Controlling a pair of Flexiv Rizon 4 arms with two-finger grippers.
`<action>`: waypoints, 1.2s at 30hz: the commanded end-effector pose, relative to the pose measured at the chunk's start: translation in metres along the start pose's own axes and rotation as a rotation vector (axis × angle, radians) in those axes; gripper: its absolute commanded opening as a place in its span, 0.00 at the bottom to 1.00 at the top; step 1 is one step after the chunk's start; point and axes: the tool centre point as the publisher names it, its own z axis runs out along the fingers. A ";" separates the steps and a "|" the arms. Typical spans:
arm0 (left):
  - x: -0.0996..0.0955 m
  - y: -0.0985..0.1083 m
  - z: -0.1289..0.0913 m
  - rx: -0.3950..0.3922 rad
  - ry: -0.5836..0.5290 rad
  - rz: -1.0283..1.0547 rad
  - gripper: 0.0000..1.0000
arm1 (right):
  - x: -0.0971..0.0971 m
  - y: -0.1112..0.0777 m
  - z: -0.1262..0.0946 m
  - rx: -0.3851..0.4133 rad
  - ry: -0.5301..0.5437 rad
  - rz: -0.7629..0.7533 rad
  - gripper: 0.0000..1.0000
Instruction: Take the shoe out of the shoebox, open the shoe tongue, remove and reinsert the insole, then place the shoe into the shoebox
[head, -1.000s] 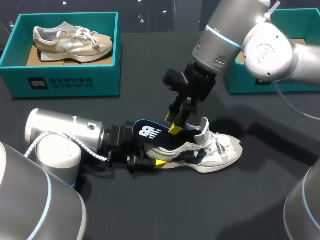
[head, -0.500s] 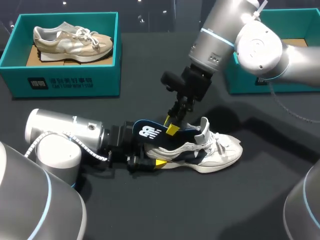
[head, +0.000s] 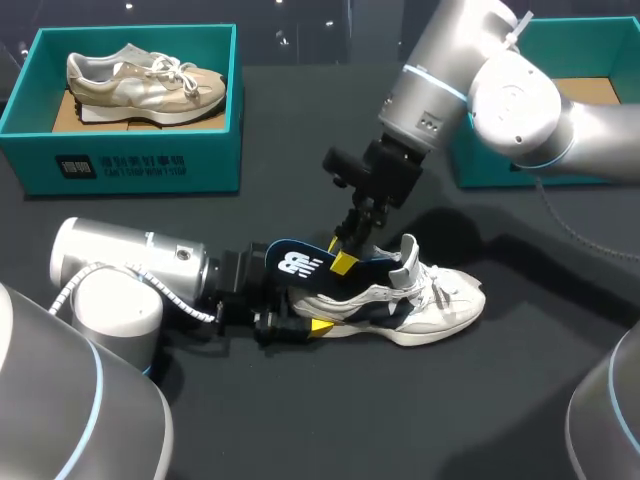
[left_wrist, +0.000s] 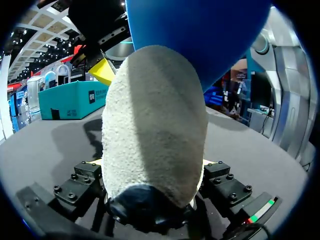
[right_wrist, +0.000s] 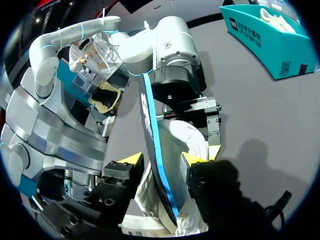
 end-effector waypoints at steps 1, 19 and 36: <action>0.000 0.002 0.000 -0.001 0.000 0.001 0.00 | -0.001 0.002 0.001 -0.003 0.006 0.000 0.45; 0.000 0.002 0.000 -0.001 0.000 0.001 0.00 | 0.005 0.008 0.017 -0.026 0.031 -0.017 0.36; 0.000 0.002 0.000 -0.001 0.000 0.001 0.00 | 0.015 0.021 0.011 -0.059 -0.015 -0.070 0.00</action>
